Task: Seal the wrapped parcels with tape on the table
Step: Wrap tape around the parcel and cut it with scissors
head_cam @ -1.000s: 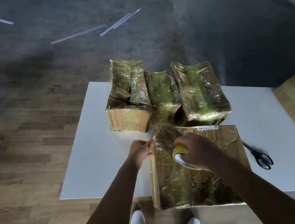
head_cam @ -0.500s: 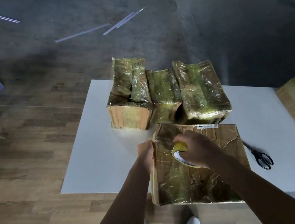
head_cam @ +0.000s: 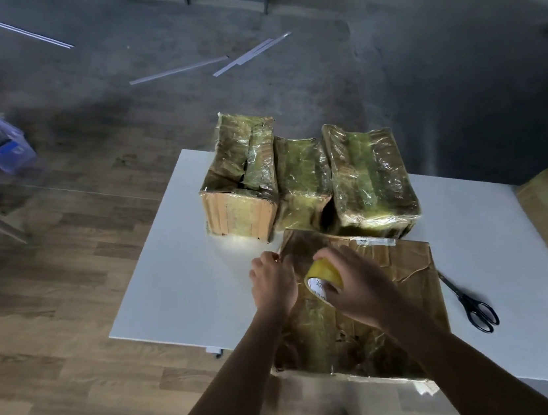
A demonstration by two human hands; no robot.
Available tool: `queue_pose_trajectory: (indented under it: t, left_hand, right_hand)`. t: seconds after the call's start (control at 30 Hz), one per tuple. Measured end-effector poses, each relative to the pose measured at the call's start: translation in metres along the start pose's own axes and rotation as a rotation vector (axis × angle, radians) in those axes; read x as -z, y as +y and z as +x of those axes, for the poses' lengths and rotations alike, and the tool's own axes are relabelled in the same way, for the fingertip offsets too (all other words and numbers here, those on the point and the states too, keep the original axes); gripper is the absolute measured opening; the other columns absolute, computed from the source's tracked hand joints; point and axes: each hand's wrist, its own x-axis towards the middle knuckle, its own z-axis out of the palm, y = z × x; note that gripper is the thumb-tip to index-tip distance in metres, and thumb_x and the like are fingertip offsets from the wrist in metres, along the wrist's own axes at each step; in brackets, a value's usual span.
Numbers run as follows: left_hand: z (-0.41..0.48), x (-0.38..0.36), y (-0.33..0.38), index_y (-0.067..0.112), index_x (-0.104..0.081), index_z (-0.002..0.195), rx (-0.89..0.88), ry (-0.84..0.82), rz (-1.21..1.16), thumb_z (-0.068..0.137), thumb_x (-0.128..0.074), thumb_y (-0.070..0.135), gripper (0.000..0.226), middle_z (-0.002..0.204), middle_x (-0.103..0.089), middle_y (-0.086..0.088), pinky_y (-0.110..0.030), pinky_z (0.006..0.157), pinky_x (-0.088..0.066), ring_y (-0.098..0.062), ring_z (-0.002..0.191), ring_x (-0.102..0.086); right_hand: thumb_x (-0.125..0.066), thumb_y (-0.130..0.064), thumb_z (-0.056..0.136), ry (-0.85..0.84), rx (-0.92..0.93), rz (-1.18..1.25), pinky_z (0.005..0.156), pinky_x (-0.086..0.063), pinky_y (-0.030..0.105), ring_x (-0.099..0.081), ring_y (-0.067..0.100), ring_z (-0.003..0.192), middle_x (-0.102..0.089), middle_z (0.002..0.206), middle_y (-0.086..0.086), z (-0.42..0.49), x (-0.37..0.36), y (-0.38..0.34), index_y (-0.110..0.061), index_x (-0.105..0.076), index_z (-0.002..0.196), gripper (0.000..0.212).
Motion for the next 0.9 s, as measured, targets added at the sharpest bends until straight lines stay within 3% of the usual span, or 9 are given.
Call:
queue_pose_trajectory:
  t: [0.1,0.2,0.37,0.47,0.6,0.77,0.9]
  left_hand:
    - [-0.007,-0.008,0.001,0.006,-0.042,0.130,-0.039,0.080,0.131,0.102,-0.035,0.039,0.044,0.122,-0.045,-0.013,-0.041,0.091,-0.044,-0.030,0.113,-0.046]
    - [-0.005,-0.011,0.000,0.009,-0.043,0.127,-0.008,0.123,0.130,0.099,-0.035,0.049,0.050,0.121,-0.047,-0.011,-0.041,0.088,-0.045,-0.029,0.110,-0.048]
    - [-0.005,-0.010,-0.002,0.012,-0.043,0.124,-0.021,0.157,0.169,0.098,-0.041,0.047,0.044,0.121,-0.048,-0.010,-0.043,0.087,-0.044,-0.028,0.111,-0.048]
    - [-0.005,-0.012,-0.003,0.012,-0.043,0.125,-0.041,0.174,0.206,0.099,-0.039,0.048,0.046,0.121,-0.049,-0.010,-0.043,0.086,-0.045,-0.027,0.110,-0.049]
    - [-0.006,-0.014,-0.003,0.011,-0.044,0.125,-0.070,0.207,0.255,0.099,-0.039,0.048,0.046,0.119,-0.050,-0.009,-0.039,0.084,-0.046,-0.025,0.106,-0.050]
    - [-0.005,-0.017,-0.007,0.013,-0.043,0.123,-0.084,0.191,0.242,0.085,-0.056,0.063,0.064,0.114,-0.048,-0.005,-0.036,0.085,-0.047,-0.020,0.102,-0.050]
    - [-0.008,-0.018,-0.001,0.013,-0.041,0.126,-0.084,0.271,0.417,0.083,-0.057,0.064,0.068,0.119,-0.046,-0.006,-0.037,0.087,-0.046,-0.022,0.106,-0.048]
  right_hand:
    - [-0.066,-0.029,0.087,0.011,-0.005,0.199,0.080,-0.040,0.019,-0.052,0.010,0.107,-0.052,0.128,-0.003,-0.017,-0.004,0.020,-0.032,-0.045,0.132,0.049]
    - [-0.065,-0.027,0.088,0.004,0.001,0.272,0.088,-0.042,0.019,-0.050,0.011,0.117,-0.047,0.140,-0.003,-0.026,-0.008,0.029,-0.049,-0.030,0.138,0.065]
    - [-0.064,-0.036,0.086,-0.022,0.109,0.070,0.081,-0.053,0.034,-0.060,0.021,0.105,-0.055,0.129,0.002,-0.018,0.012,0.030,-0.047,-0.031,0.139,0.063]
    - [-0.065,-0.039,0.082,-0.045,0.120,-0.112,0.075,-0.052,0.031,-0.064,0.022,0.095,-0.064,0.115,0.001,-0.032,0.034,0.054,-0.039,-0.043,0.133,0.055]
    - [-0.065,-0.043,0.084,-0.121,0.107,-0.265,0.079,-0.053,0.029,-0.064,0.019,0.098,-0.066,0.116,0.002,-0.046,0.039,0.061,-0.035,-0.046,0.137,0.057]
    - [-0.064,-0.037,0.086,-0.104,0.075,-0.250,0.077,-0.055,0.025,-0.066,0.018,0.096,-0.068,0.111,0.005,-0.044,0.033,0.058,-0.030,-0.048,0.138,0.055]
    - [-0.061,-0.031,0.089,-0.109,0.049,-0.194,0.082,-0.050,0.025,-0.064,0.020,0.103,-0.064,0.118,0.008,-0.044,0.029,0.053,-0.027,-0.047,0.139,0.052]
